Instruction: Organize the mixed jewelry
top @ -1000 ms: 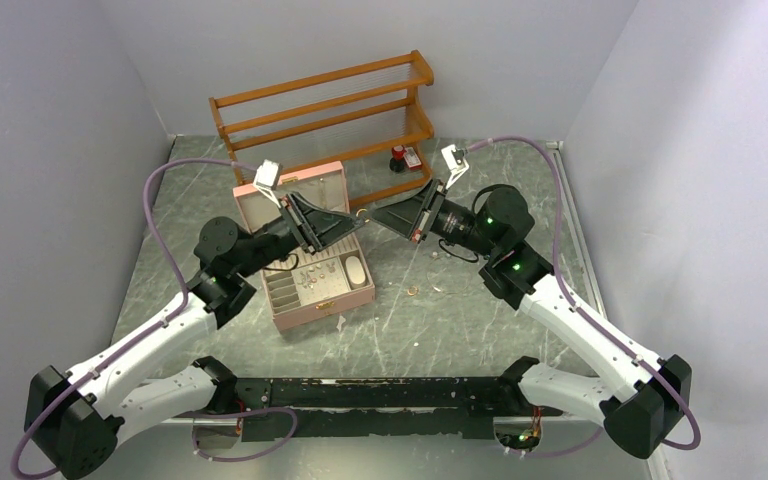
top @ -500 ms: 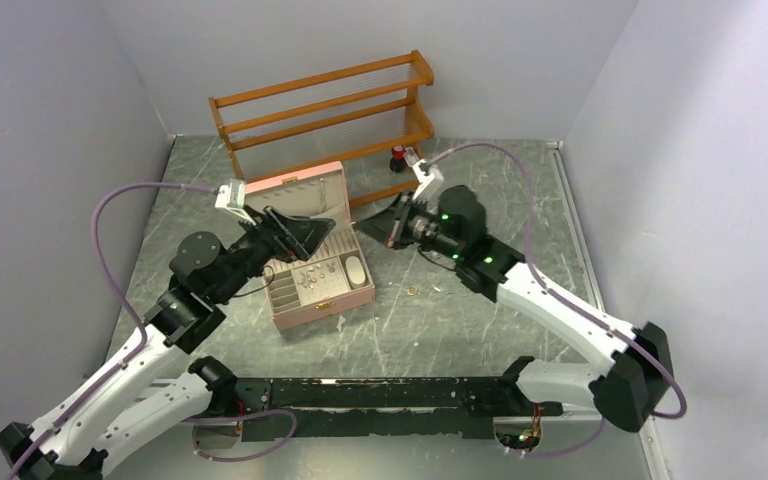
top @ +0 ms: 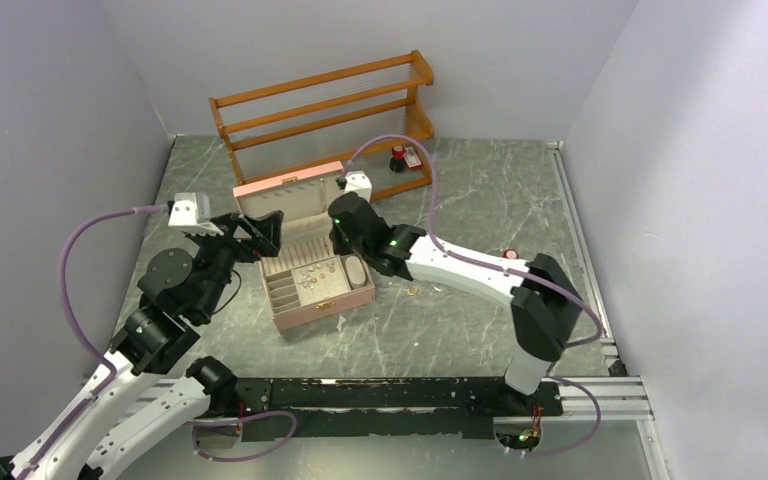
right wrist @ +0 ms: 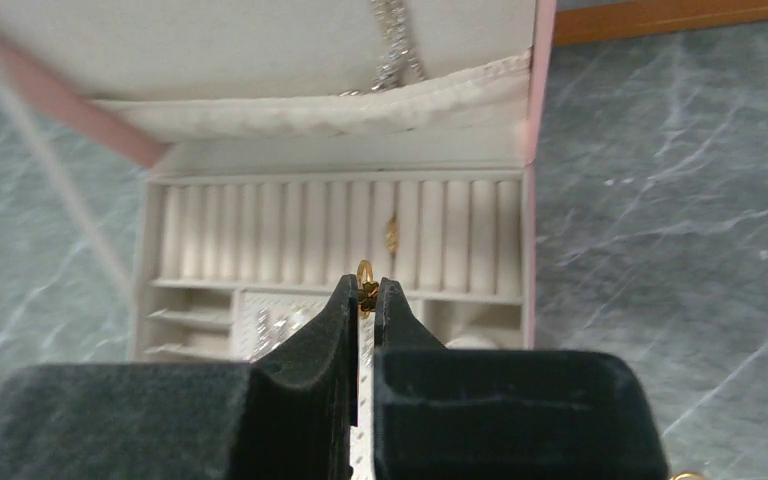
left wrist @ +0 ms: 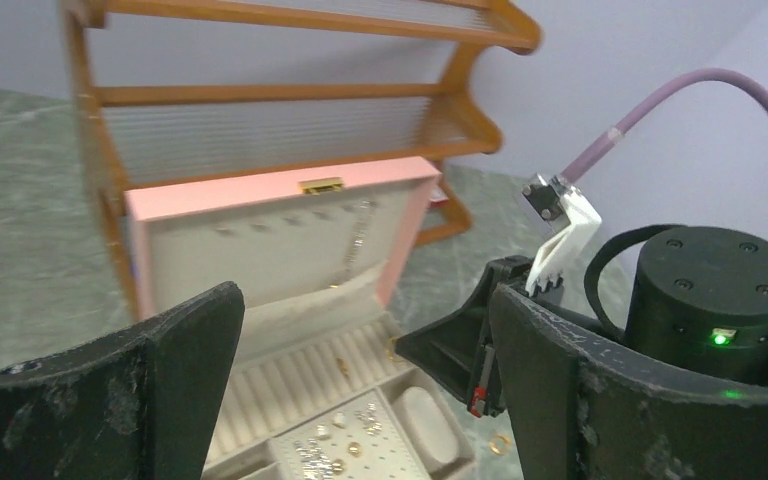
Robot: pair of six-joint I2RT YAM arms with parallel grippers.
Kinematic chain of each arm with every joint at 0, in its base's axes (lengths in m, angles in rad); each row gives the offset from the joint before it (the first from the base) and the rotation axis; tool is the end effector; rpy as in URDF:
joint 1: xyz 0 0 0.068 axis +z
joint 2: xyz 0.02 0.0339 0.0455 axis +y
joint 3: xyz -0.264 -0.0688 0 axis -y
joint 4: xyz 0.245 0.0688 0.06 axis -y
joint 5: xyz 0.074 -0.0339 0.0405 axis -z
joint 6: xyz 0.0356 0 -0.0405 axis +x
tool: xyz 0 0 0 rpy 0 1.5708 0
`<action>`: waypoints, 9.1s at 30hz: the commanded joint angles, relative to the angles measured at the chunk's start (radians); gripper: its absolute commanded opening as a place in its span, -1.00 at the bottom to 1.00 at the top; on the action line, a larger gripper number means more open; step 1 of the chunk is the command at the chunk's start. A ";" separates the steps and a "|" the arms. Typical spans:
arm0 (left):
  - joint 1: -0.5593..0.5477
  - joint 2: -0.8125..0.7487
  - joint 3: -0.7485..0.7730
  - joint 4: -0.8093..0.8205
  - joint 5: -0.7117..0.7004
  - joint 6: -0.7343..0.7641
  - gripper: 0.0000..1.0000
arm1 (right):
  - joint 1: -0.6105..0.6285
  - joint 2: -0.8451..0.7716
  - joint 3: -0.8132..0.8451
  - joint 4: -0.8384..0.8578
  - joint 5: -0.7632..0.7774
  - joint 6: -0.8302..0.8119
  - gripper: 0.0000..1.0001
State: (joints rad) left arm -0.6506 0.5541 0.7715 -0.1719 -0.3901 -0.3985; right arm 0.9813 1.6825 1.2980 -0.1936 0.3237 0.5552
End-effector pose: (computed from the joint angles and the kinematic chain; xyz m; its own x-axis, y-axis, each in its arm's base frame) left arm 0.1105 -0.0671 0.3687 -0.0667 -0.4002 -0.9140 0.2517 0.8796 -0.4036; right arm 0.2258 0.3173 0.2807 -0.5955 0.0086 -0.8033 -0.3837 0.8755 0.2938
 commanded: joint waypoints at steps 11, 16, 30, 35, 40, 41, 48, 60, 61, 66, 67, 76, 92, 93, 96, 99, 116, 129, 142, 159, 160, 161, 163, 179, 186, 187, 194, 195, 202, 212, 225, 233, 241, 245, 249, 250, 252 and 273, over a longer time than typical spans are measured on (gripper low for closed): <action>-0.003 -0.009 -0.003 -0.085 -0.299 0.071 0.92 | 0.031 0.242 0.180 -0.072 0.210 -0.241 -1.00; -0.002 -0.010 -0.002 -0.091 -0.309 0.070 0.91 | 0.031 0.284 0.202 -0.071 0.201 -0.275 -1.00; -0.002 0.004 -0.009 -0.093 -0.277 0.090 0.89 | 0.032 0.352 0.211 -0.075 0.203 -0.295 -1.00; -0.002 -0.003 -0.014 -0.093 -0.279 0.089 0.89 | 0.033 0.372 0.227 -0.091 0.173 -0.293 -1.00; -0.001 0.001 -0.014 -0.092 -0.275 0.090 0.89 | 0.033 0.381 0.225 -0.098 0.165 -0.292 -1.00; -0.003 0.001 -0.014 -0.093 -0.274 0.089 0.89 | 0.033 0.385 0.227 -0.106 0.165 -0.290 -1.00; -0.003 0.001 -0.015 -0.094 -0.273 0.089 0.89 | 0.033 0.402 0.225 -0.140 0.172 -0.278 -1.00; -0.002 0.004 -0.014 -0.095 -0.275 0.082 0.89 | 0.032 0.340 0.278 -0.194 0.190 -0.205 -0.44; -0.002 0.004 -0.014 -0.095 -0.274 0.081 0.89 | 0.032 0.339 0.282 -0.191 0.193 -0.206 -0.44; -0.001 0.004 -0.014 -0.100 -0.278 0.078 0.88 | 0.033 0.347 0.294 -0.172 0.207 -0.210 -0.44; -0.002 0.003 -0.015 -0.100 -0.279 0.076 0.87 | 0.031 0.348 0.292 -0.167 0.207 -0.212 -0.46; -0.001 0.005 -0.015 -0.099 -0.277 0.077 0.87 | 0.033 0.333 0.258 -0.094 0.184 -0.233 -0.51; -0.001 0.007 -0.015 -0.102 -0.277 0.076 0.87 | 0.024 0.357 0.255 -0.108 0.188 -0.225 -0.67; -0.001 0.007 -0.015 -0.103 -0.278 0.076 0.87 | 0.023 0.357 0.251 -0.112 0.189 -0.222 -0.70; -0.001 0.006 -0.016 -0.103 -0.277 0.075 0.87 | 0.021 0.351 0.228 -0.111 0.183 -0.216 -0.72; -0.001 0.006 -0.017 -0.103 -0.277 0.075 0.87 | 0.021 0.344 0.210 -0.114 0.181 -0.206 -0.73; -0.001 0.013 -0.018 -0.092 -0.246 0.061 0.87 | 0.019 0.184 0.251 -0.144 0.181 -0.136 -0.41; -0.001 0.044 -0.012 -0.083 -0.127 0.047 0.96 | -0.136 -0.171 -0.112 -0.227 0.166 0.100 -0.19; -0.001 0.061 -0.020 -0.111 0.001 -0.026 0.91 | -0.237 -0.176 -0.397 -0.255 0.071 0.141 -0.16; -0.001 0.097 -0.064 -0.091 0.120 -0.154 0.94 | -0.297 -0.046 -0.417 -0.178 -0.045 0.034 -0.57; -0.001 0.095 -0.064 -0.090 0.118 -0.153 0.94 | -0.296 -0.051 -0.423 -0.175 -0.047 0.030 -0.57; -0.001 0.095 -0.064 -0.088 0.115 -0.152 0.94 | -0.297 -0.054 -0.426 -0.174 -0.048 0.029 -0.57; -0.001 0.096 -0.066 -0.084 0.111 -0.149 0.94 | -0.297 -0.059 -0.430 -0.176 -0.052 0.022 -0.57; -0.001 0.106 -0.052 -0.087 0.092 -0.151 0.91 | -0.297 -0.153 -0.501 -0.116 -0.092 0.005 -0.53; -0.001 0.104 -0.061 -0.089 0.092 -0.159 0.90 | -0.297 -0.143 -0.510 -0.115 -0.117 -0.011 -0.53; -0.001 0.104 -0.061 -0.090 0.092 -0.159 0.90 | -0.297 -0.139 -0.508 -0.113 -0.117 -0.012 -0.53; -0.001 0.103 -0.061 -0.092 0.090 -0.160 0.90 | -0.295 -0.118 -0.493 -0.128 -0.125 -0.026 -0.55; 0.000 0.103 -0.061 -0.093 0.088 -0.159 0.90 | -0.294 -0.122 -0.493 -0.131 -0.124 -0.024 -0.55; -0.001 0.101 -0.063 -0.089 0.092 -0.161 0.90 | -0.294 -0.176 -0.485 -0.134 -0.129 -0.024 -0.56; -0.001 0.099 -0.064 -0.092 0.092 -0.162 0.89 | -0.293 -0.185 -0.501 -0.134 -0.145 -0.038 -0.50; -0.001 0.098 -0.061 -0.095 0.091 -0.160 0.89 | -0.293 -0.099 -0.482 -0.150 -0.124 -0.042 -0.56; -0.001 0.088 -0.069 -0.077 0.102 -0.170 0.89 | -0.292 -0.091 -0.477 -0.138 -0.107 -0.043 -0.79; -0.001 0.093 -0.078 -0.054 0.153 -0.184 0.92 | -0.289 -0.210 -0.509 -0.084 -0.099 -0.027 -0.96; -0.001 0.124 -0.102 -0.001 0.264 -0.218 0.95 | -0.281 -0.322 -0.539 -0.031 -0.130 -0.013 -0.97; -0.001 0.164 -0.148 0.071 0.364 -0.295 0.95 | -0.232 -0.440 -0.552 0.039 -0.159 0.010 -0.95; -0.001 0.174 -0.159 0.093 0.379 -0.320 0.95 | -0.208 -0.456 -0.547 0.052 -0.157 0.016 -0.95; -0.001 0.194 -0.186 0.145 0.428 -0.368 0.89 | -0.149 -0.479 -0.528 0.073 -0.134 0.029 -0.94; -0.001 0.221 -0.445 0.616 0.589 -0.639 -0.18 | 0.043 -0.389 -0.389 0.237 -0.160 0.146 -0.92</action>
State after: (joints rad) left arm -0.6506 0.7750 0.3237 0.3382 0.1509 -1.0351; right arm 1.0168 1.2926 0.8833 0.0048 0.1650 0.6823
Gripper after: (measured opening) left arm 0.452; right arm 0.047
